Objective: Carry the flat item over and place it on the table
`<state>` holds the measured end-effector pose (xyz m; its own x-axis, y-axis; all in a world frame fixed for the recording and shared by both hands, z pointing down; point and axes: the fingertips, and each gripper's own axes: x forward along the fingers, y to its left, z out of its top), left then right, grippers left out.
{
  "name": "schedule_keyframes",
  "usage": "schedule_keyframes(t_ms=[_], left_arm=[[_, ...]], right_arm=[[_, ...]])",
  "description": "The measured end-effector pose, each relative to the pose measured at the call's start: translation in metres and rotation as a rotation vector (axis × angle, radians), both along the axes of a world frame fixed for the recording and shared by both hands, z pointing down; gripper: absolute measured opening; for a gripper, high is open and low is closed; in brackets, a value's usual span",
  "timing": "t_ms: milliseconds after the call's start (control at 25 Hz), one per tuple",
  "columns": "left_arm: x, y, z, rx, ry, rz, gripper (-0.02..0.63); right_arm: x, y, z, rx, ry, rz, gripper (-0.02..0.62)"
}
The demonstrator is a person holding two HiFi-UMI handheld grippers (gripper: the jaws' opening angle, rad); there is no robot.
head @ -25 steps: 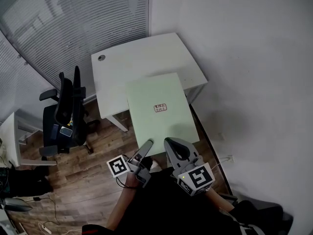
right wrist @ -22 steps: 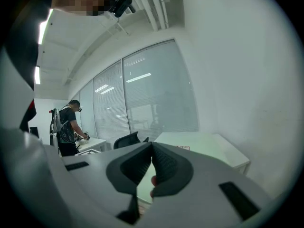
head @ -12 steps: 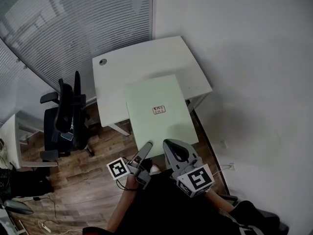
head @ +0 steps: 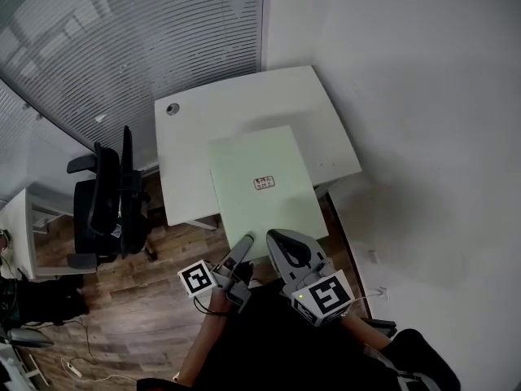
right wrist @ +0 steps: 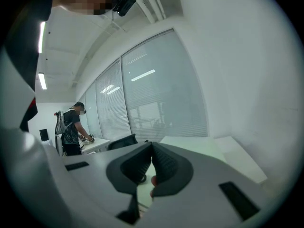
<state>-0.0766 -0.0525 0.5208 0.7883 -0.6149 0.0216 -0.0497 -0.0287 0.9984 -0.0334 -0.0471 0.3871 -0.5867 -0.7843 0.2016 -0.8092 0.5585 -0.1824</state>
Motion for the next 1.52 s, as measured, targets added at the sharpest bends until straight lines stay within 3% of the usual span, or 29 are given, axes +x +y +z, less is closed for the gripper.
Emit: schedule_keyframes(t_ms=[360,720,1120,1520], left_arm=[[0.014,-0.077,0.009,-0.015,-0.039,-0.08,0.287],[0.04,-0.116,0.035,-0.05,-0.082,-0.136,0.287],[0.044,-0.15,0.082,-0.086,-0.159,-0.15,0.287],[0.044,-0.162,0.123,-0.121,-0.266,-0.115,0.287]], right_arm=[[0.025,-0.078,-0.009,0.018,0.003,-0.075,0.002],[0.055,-0.125,-0.008,0.02,0.019,-0.146,0.002],[0.058,-0.145,0.008,0.002,0.026,-0.208,0.002],[0.063,-0.151,0.019,-0.028,0.047,-0.197,0.002]])
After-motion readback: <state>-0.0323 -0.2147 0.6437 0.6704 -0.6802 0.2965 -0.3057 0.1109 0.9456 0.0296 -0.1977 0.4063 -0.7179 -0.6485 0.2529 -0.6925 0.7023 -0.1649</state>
